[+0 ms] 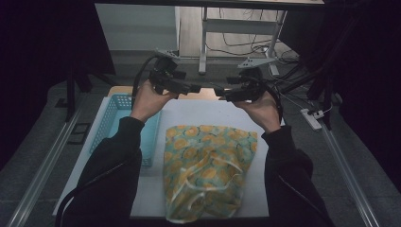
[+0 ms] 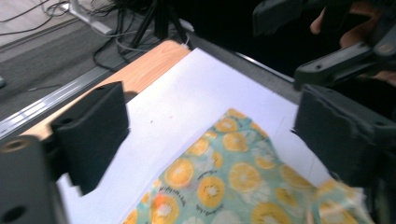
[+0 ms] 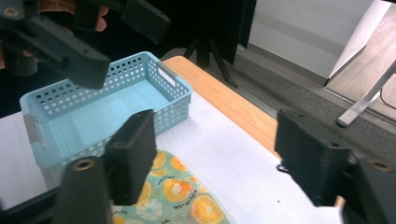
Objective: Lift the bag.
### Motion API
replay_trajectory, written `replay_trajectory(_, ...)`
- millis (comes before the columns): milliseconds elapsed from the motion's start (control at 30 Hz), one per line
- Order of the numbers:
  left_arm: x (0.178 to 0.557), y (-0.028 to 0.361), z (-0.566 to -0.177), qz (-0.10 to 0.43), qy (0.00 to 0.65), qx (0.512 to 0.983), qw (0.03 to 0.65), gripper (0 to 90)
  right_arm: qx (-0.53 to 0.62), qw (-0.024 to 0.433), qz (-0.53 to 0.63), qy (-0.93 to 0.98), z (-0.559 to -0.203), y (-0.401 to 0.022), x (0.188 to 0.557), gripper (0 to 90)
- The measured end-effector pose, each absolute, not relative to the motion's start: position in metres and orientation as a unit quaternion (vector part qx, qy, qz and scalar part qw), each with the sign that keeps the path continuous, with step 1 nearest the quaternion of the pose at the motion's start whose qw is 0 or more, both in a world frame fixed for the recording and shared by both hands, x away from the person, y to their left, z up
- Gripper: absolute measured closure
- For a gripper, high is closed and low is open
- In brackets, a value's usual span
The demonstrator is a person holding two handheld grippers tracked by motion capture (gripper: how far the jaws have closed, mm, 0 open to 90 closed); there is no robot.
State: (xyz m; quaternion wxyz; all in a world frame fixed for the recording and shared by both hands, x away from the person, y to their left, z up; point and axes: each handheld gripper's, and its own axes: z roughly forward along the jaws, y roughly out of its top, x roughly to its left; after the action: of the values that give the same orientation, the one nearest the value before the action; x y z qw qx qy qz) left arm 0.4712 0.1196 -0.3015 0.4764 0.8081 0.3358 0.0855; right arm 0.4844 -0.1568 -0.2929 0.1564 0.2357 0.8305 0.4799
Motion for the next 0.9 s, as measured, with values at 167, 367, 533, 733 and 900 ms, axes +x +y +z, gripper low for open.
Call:
replay_trajectory(167,0.462,0.12,-0.314,0.095,0.333,0.816,0.462,4.4,0.239,0.159,0.486,0.825,-0.299,-0.159,0.478,21.0)
replay_trajectory(367,0.453,0.124,-0.325,0.088,0.328,0.815,0.469,1.8,0.241,0.155,0.492,0.822,-0.304,-0.161,0.47,16.9)
replay_trajectory(533,0.443,0.126,-0.337,0.086,0.322,0.821,0.463,0.9,0.24,0.148,0.489,0.826,-0.312,-0.163,0.464,15.5)
replay_trajectory(733,0.431,0.127,-0.348,0.088,0.318,0.825,0.459,0.0,0.241,0.145,0.478,0.832,-0.325,-0.165,0.46,14.0)
replay_trajectory(900,0.419,0.132,-0.358,0.088,0.318,0.825,0.458,0.5,0.241,0.141,0.481,0.831,-0.336,-0.167,0.456,12.9)
